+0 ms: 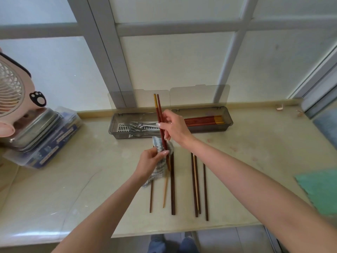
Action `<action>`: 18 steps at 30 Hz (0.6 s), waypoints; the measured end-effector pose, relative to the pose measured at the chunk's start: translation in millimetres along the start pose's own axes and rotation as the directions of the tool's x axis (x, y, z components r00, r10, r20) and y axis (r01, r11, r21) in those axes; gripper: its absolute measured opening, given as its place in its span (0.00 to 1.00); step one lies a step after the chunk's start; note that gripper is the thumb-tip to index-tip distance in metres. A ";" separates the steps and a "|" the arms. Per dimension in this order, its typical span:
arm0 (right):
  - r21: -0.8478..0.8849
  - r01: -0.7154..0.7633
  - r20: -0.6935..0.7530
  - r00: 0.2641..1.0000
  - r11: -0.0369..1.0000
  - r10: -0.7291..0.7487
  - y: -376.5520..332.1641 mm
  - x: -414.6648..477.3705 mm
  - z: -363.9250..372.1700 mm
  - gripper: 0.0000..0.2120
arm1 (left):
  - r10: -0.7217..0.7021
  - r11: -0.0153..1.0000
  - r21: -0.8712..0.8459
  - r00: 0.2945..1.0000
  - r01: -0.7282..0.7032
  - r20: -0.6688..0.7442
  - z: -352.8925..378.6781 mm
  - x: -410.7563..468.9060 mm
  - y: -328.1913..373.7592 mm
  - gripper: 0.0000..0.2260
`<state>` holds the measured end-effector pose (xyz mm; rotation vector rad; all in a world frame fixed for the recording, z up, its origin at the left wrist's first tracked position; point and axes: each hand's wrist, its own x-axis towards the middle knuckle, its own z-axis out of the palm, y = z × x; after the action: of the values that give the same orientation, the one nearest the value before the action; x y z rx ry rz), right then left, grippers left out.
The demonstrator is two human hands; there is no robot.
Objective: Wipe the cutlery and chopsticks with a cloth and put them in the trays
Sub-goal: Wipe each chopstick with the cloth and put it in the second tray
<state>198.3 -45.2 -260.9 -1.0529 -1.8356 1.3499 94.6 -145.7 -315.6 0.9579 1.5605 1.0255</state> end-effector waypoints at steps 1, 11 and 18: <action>0.024 -0.037 -0.003 0.999 0.999 0.037 0.9 0.3 0.3 0.03 | 0.028 0.994 0.102 0.999 -0.026 -0.021 1.6 2.5 -1.4 0.11; 0.249 0.239 -0.473 0.876 0.938 -0.098 7.3 -11.6 -8.9 0.01 | -0.454 0.831 -0.433 0.876 0.350 -0.163 -29.2 20.0 -14.1 0.11; -0.428 0.447 0.092 0.886 0.785 -0.455 63.8 -27.8 17.2 0.14 | -0.336 0.741 -0.472 0.872 0.478 0.356 -33.4 10.2 -0.2 0.15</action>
<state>212.7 -67.3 -327.5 -0.7441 -2.2584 0.6516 60.0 -141.3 -314.1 0.2958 1.0949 0.9111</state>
